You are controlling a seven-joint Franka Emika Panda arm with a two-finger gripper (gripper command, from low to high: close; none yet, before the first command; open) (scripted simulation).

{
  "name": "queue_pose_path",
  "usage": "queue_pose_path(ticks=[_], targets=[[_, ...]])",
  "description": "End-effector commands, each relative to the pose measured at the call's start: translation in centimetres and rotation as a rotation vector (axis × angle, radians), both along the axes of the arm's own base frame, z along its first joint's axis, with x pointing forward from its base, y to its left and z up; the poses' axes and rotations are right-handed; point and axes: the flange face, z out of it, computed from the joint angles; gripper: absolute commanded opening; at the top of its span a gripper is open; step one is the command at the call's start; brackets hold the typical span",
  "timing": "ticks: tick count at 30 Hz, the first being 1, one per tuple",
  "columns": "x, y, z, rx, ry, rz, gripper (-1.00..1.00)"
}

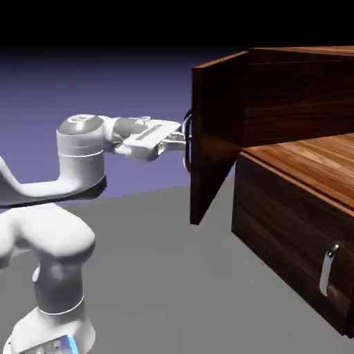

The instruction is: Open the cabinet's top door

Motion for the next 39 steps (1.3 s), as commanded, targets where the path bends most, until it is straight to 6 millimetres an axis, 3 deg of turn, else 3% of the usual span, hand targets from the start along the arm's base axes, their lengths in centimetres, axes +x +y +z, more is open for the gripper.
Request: queue_pose_path(ticks=[1,13,23,31,39], targets=[[-0.3,0.6,0.0,0.0,0.0,-0.011,-1.0],[-4.1,8.5,0.0,0.0,0.0,-0.178,-1.0],[-6.8,18.2,0.0,0.0,0.0,-0.372,-1.0],[-7.5,26.3,0.0,0.0,0.0,-0.527,-1.0],[-7.2,32.6,0.0,0.0,0.0,-0.646,-1.0]])
